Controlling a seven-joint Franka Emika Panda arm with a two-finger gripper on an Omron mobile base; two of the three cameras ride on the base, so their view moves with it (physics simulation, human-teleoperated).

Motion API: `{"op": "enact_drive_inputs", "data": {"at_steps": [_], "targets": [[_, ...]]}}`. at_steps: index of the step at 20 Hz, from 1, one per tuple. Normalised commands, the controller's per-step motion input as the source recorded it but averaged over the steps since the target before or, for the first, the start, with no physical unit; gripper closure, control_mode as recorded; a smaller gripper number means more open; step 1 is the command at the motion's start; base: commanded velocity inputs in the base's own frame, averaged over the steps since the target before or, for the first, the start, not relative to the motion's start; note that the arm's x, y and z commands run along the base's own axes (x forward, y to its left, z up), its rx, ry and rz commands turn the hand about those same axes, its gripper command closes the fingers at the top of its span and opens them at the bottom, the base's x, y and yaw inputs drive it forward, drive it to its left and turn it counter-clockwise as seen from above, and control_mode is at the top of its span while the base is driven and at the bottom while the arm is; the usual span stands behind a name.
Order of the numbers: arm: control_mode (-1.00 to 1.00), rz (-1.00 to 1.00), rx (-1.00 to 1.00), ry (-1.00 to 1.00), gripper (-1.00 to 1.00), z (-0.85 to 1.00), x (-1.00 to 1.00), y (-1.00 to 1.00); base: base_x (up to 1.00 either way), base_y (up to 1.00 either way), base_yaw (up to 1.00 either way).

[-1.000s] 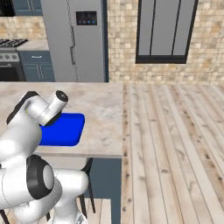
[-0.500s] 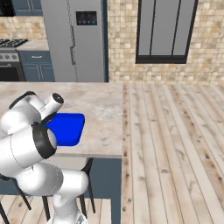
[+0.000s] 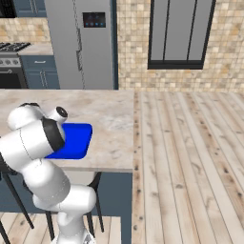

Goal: There is a tray on the dining counter. Grab the cup, mug, and pitcher and place them on the tray. The pitcher may be placed next to the tray if it cannot fit the tray.

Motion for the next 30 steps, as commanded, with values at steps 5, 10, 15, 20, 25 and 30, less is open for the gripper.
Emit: {"op": "enact_drive_inputs", "data": {"at_steps": [5,10,15,20,25,30], "targets": [[-1.00,0.01,0.00,0.00,1.00,-0.15,0.10,0.27,0.00,0.00,0.00],[-1.00,0.00,0.00,0.00,1.00,-0.14,0.05,0.12,0.00,0.00,0.00],[-1.00,0.00,0.00,0.00,1.00,-0.23,0.09,0.00,0.00,0.00,0.00],[-1.00,0.00,0.00,0.00,1.00,-0.29,0.08,0.00,0.00,0.00,0.00],[-1.00,0.00,0.00,0.00,1.00,-0.26,0.08,0.00,0.00,0.00,0.00],[-1.00,0.00,0.00,0.00,1.00,-0.06,0.03,0.02,0.00,0.00,0.00]]}}
